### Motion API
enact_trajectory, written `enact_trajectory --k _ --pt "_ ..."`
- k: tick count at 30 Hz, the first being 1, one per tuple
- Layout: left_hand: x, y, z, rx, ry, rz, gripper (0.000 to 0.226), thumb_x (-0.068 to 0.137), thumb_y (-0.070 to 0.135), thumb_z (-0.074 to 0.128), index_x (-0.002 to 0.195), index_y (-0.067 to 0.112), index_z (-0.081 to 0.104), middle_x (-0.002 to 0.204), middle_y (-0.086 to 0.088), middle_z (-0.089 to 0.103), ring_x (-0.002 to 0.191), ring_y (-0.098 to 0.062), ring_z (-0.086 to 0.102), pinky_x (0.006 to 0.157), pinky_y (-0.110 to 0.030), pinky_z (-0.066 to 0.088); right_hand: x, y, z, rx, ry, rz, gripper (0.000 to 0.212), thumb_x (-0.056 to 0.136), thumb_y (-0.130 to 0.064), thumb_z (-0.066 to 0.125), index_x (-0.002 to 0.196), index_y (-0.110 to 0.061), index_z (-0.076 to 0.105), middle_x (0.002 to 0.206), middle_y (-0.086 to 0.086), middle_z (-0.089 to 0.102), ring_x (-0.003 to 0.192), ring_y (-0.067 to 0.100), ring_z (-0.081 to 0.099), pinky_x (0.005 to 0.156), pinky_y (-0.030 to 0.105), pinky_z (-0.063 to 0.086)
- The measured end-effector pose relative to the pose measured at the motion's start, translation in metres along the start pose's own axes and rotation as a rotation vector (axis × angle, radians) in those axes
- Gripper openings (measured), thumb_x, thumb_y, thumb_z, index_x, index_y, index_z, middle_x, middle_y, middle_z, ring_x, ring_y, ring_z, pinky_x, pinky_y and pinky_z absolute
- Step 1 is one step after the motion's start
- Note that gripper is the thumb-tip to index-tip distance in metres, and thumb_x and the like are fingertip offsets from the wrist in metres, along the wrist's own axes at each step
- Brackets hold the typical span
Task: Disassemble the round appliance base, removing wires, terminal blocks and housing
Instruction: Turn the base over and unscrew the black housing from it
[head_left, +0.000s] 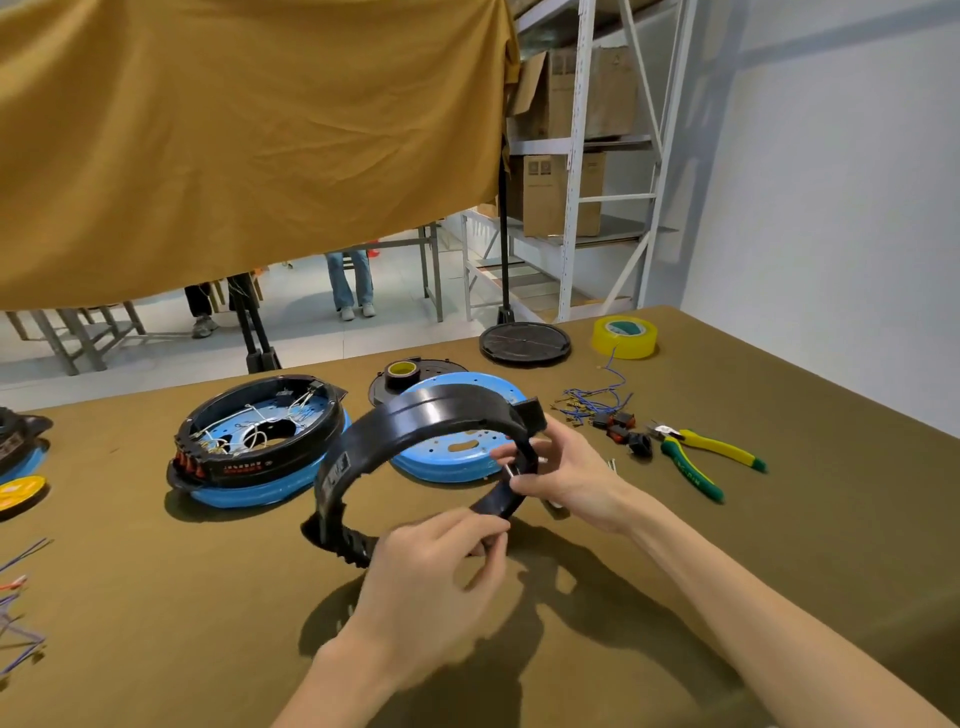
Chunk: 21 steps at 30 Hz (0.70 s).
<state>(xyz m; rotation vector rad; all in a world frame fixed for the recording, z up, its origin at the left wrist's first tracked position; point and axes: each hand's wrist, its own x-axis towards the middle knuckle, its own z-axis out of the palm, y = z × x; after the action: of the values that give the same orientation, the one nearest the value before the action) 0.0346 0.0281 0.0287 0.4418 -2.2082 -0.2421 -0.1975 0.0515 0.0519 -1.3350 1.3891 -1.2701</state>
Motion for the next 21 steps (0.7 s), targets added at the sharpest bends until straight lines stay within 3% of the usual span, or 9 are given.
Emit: enact_trajectory --k 3,4,6,9,10,12,14,17,21 --pt "0.004 0.001 -0.018 0.079 0.300 0.254 0.007 0.093 0.017 0.072 0.093 0.015 0.078 0.085 0.006 0.075 0.080 -0.006 0.066 0.074 -0.021 0.055 0.009 0.002 -0.002 -0.044 0.046 -0.044 0.065 0.085 0.014 0.067 0.137 -0.022 0.051 0.119 0.008 0.072 0.118 0.019 0.066 0.097 0.038 0.057" --pt "0.008 0.000 -0.024 0.134 0.368 0.282 0.004 0.091 0.018 0.075 0.093 0.017 0.077 0.084 0.003 0.073 0.082 -0.009 0.063 0.078 -0.020 0.050 0.011 0.003 -0.003 -0.048 0.052 -0.054 0.065 0.085 0.015 0.066 0.138 -0.020 0.050 0.119 0.008 0.072 0.118 0.019 0.066 0.097 0.036 0.056" --pt "0.017 -0.005 -0.030 0.207 0.458 0.205 0.024 0.086 0.027 0.081 0.107 0.019 0.070 0.094 -0.004 0.067 0.094 -0.013 0.055 0.089 -0.022 0.041 0.015 0.004 -0.004 -0.057 0.065 -0.063 0.066 0.085 0.016 0.066 0.137 -0.021 0.051 0.116 0.000 0.073 0.115 0.013 0.067 0.092 0.025 0.056" --pt "0.026 -0.013 -0.037 0.095 0.272 -0.072 0.074 0.079 0.057 0.077 0.138 0.019 0.053 0.130 -0.005 0.054 0.121 -0.015 0.049 0.106 -0.026 0.039 0.017 0.003 -0.007 -0.074 0.087 -0.045 0.062 0.084 0.015 0.067 0.128 -0.027 0.054 0.109 -0.017 0.072 0.110 0.001 0.066 0.082 0.012 0.053" --pt "0.029 -0.015 -0.041 0.007 0.158 -0.148 0.076 0.082 0.066 0.070 0.142 0.024 0.049 0.132 0.003 0.055 0.121 -0.010 0.053 0.102 -0.028 0.047 0.018 0.004 -0.007 -0.068 0.092 -0.031 0.060 0.085 0.014 0.067 0.127 -0.027 0.054 0.108 -0.018 0.073 0.109 0.001 0.066 0.082 0.013 0.054" --pt "0.035 -0.020 -0.045 -0.134 -0.006 -0.208 0.067 0.087 0.078 0.054 0.140 0.038 0.048 0.118 0.022 0.061 0.107 0.000 0.062 0.080 -0.019 0.058 0.020 0.007 -0.008 -0.050 0.105 0.022 0.052 0.088 0.009 0.067 0.126 -0.023 0.055 0.110 -0.010 0.073 0.109 0.010 0.068 0.084 0.021 0.058" --pt "0.040 -0.021 -0.047 -0.085 -0.036 -0.177 0.067 0.088 0.081 0.047 0.139 0.037 0.051 0.110 0.028 0.060 0.096 0.006 0.065 0.070 -0.009 0.054 0.019 0.010 -0.009 -0.061 0.066 0.113 0.041 0.093 0.000 0.067 0.126 -0.020 0.053 0.122 0.001 0.068 0.114 0.017 0.066 0.093 0.032 0.058" --pt "0.041 -0.015 -0.042 0.075 -0.067 -0.020 0.060 0.090 0.072 0.054 0.134 0.031 0.059 0.107 0.022 0.067 0.086 0.006 0.061 0.075 -0.002 0.047 0.015 0.015 -0.010 -0.010 -0.066 0.257 0.044 0.096 0.001 0.062 0.134 -0.017 0.049 0.129 0.010 0.065 0.114 0.020 0.069 0.098 0.037 0.057" --pt "0.032 -0.012 -0.032 0.123 -0.164 0.142 0.049 0.091 0.063 0.060 0.127 0.031 0.064 0.106 0.017 0.077 0.088 0.005 0.067 0.075 -0.001 0.048 0.008 0.018 -0.017 0.190 0.039 0.328 0.047 0.091 0.022 0.047 0.111 -0.019 0.060 0.108 0.001 0.071 0.100 0.016 0.071 0.079 0.028 0.061"
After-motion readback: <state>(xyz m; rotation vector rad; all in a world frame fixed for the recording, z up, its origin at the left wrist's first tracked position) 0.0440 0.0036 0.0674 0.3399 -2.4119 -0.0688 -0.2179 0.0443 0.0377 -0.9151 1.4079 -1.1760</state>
